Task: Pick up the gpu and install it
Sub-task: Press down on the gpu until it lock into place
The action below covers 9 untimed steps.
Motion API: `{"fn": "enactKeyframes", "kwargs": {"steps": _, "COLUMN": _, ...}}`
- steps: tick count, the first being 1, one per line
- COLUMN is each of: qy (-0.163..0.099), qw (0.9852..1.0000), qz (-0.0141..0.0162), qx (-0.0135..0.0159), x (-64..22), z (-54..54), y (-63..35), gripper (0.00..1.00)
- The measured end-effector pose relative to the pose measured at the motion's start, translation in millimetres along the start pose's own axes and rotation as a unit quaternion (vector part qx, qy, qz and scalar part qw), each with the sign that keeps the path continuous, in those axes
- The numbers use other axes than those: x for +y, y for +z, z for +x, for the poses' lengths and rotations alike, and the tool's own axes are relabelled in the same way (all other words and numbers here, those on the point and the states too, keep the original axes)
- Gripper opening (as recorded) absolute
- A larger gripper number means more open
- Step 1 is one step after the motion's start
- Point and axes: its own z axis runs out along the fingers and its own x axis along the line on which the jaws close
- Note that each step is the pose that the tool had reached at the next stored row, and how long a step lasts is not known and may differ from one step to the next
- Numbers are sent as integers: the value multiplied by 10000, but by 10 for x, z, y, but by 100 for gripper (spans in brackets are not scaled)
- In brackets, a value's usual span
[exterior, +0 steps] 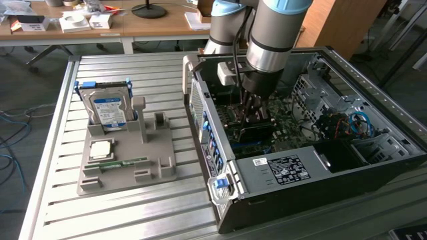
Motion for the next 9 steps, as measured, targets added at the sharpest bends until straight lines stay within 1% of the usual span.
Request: {"fn": "enactKeyframes", "kwargs": {"steps": 9, "qy": 0, "qw": 10000, "qz": 2, "qx": -3, "x": 0, "z": 20, "y": 3, "gripper": 11}}
